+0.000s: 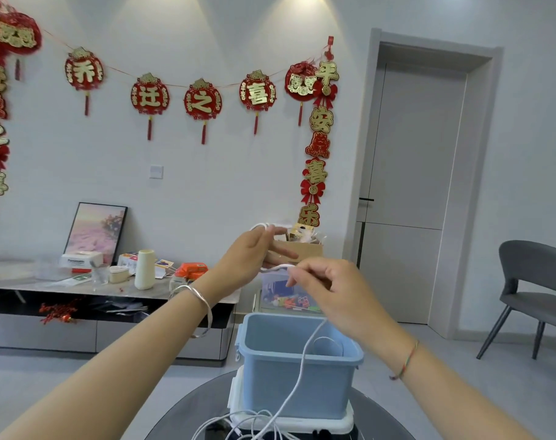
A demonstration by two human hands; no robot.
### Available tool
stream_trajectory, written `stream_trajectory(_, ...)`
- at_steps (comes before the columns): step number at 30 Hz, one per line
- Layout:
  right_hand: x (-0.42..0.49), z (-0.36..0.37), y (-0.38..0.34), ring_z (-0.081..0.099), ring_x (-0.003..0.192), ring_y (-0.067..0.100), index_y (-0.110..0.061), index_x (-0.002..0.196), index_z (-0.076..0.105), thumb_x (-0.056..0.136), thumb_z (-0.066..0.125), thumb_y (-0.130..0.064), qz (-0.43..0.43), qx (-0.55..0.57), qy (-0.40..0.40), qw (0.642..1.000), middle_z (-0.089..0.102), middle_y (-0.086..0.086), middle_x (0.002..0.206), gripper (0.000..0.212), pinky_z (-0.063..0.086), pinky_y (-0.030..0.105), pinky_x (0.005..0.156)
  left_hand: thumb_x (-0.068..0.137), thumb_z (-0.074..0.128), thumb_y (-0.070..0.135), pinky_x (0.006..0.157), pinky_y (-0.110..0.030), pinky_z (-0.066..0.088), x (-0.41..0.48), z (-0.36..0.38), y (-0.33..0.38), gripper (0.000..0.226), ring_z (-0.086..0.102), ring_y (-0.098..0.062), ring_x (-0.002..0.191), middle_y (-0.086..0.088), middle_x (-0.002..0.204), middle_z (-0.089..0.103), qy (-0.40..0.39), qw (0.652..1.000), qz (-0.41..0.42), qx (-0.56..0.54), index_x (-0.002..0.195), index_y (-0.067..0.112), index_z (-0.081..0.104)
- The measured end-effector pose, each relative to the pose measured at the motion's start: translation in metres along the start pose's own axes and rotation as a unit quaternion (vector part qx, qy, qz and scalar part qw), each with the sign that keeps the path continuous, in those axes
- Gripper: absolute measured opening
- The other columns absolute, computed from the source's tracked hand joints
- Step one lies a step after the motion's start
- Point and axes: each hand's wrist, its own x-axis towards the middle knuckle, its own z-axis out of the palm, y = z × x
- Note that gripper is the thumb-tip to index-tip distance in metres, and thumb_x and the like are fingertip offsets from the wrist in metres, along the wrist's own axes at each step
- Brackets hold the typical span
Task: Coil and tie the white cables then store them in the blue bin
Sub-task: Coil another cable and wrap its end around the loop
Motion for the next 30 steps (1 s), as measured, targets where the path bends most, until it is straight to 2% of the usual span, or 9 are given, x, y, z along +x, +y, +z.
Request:
stream_trajectory(4, 0.011, -0.011, -0.003, 0.052, 0.049, 0.006, -0.008, 0.074, 0.071, 0.089, 0.063, -0.02, -0.021, 0.054, 0.071, 0.996, 0.06, -0.004, 0.056, 0.021, 0.039, 0.015, 0.051, 0.105, 0.023, 0.028, 0.054, -0.018, 0.047, -0.017, 0.007, 0.009, 0.039, 0.062, -0.013, 0.051, -0.006, 0.072, 0.07, -0.121, 0.992, -0.014, 0.035, 0.108, 0.023, 0.062)
stream_trajectory(8, 0.021, -0.021, 0.002, 0.05, 0.045, -0.004, -0.001, 0.077, 0.067, 0.089, 0.061, -0.01, 0.017, 0.156, 0.114, 0.981, 0.056, -0.016, 0.049, 0.016, 0.037, 0.005, 0.049, 0.104, 0.023, 0.031, 0.059, -0.018, 0.041, -0.025, 0.008, 0.026, 0.049, 0.044, -0.011, 0.042, 0.001, 0.049, 0.054, -0.194, 0.981, -0.016, -0.002, 0.109, 0.008, 0.066)
stream_trajectory(12, 0.022, -0.016, 0.007, 0.044, 0.038, -0.001, -0.005, 0.073, 0.058, 0.089, 0.058, -0.011, 0.071, 0.28, 0.122, 0.95, 0.05, -0.015, 0.042, 0.018, 0.034, 0.007, 0.044, 0.1, 0.025, 0.028, 0.041, -0.016, 0.026, -0.028, 0.008, 0.035, 0.044, 0.027, -0.005, 0.031, 0.005, 0.038, 0.035, -0.252, 0.949, -0.068, -0.174, 0.091, 0.005, 0.062)
stream_trajectory(14, 0.023, -0.008, 0.009, 0.033, 0.037, 0.001, -0.012, 0.07, 0.057, 0.083, 0.061, -0.027, 0.1, 0.333, 0.113, 0.931, 0.044, -0.012, 0.043, 0.02, 0.029, 0.011, 0.04, 0.095, 0.031, 0.03, 0.039, -0.017, 0.02, -0.028, 0.007, 0.035, 0.039, 0.024, -0.002, 0.028, 0.008, 0.035, 0.031, -0.279, 0.919, -0.093, -0.262, 0.082, 0.009, 0.062)
stream_trajectory(16, 0.024, 0.004, 0.01, 0.026, 0.039, 0.004, -0.019, 0.074, 0.061, 0.081, 0.056, -0.04, 0.124, 0.367, 0.095, 0.917, 0.038, -0.009, 0.048, 0.023, 0.023, 0.015, 0.039, 0.095, 0.033, 0.03, 0.037, -0.014, 0.025, -0.028, 0.007, 0.033, 0.039, 0.026, -0.001, 0.027, 0.011, 0.034, 0.031, -0.282, 0.891, -0.098, -0.341, 0.076, 0.013, 0.063)
stream_trajectory(20, 0.025, 0.026, 0.009, 0.026, 0.039, 0.004, -0.017, 0.085, 0.057, 0.096, 0.043, -0.042, 0.179, 0.429, 0.08, 0.882, 0.04, -0.009, 0.049, 0.031, 0.018, 0.017, 0.038, 0.097, 0.033, 0.027, 0.035, -0.013, 0.03, -0.025, 0.014, 0.032, 0.043, 0.032, -0.002, 0.027, 0.009, 0.035, 0.034, -0.199, 0.842, -0.079, -0.495, 0.072, 0.012, 0.065)
stream_trajectory(23, 0.021, 0.037, 0.009, 0.023, 0.037, 0.006, -0.019, 0.085, 0.053, 0.101, 0.037, -0.031, 0.224, 0.398, 0.049, 0.889, 0.042, -0.002, 0.057, 0.026, 0.018, 0.017, 0.038, 0.102, 0.031, 0.027, 0.036, -0.012, 0.035, -0.016, 0.014, 0.033, 0.038, 0.034, -0.003, 0.03, 0.008, 0.04, 0.036, -0.09, 0.843, -0.06, -0.526, 0.086, 0.012, 0.062)
stream_trajectory(26, 0.008, 0.049, 0.013, 0.028, 0.036, 0.004, -0.022, 0.112, 0.053, 0.103, 0.03, -0.015, 0.24, 0.286, -0.052, 0.926, 0.045, 0.0, 0.062, 0.026, 0.024, 0.015, 0.036, 0.103, 0.032, 0.029, 0.044, -0.013, 0.044, -0.003, 0.01, 0.034, 0.033, 0.045, -0.001, 0.038, 0.011, 0.052, 0.052, -0.008, 0.874, -0.037, -0.485, 0.1, 0.012, 0.061)
stream_trajectory(30, -0.006, 0.053, 0.014, 0.032, 0.036, 0.003, -0.018, 0.128, 0.047, 0.102, 0.031, -0.015, 0.202, 0.157, -0.123, 0.959, 0.048, -0.001, 0.061, 0.031, 0.028, 0.016, 0.037, 0.105, 0.024, 0.032, 0.053, -0.014, 0.048, 0.011, 0.008, 0.024, 0.04, 0.06, -0.002, 0.052, 0.01, 0.063, 0.067, 0.067, 0.951, 0.0, -0.302, 0.102, 0.015, 0.061)
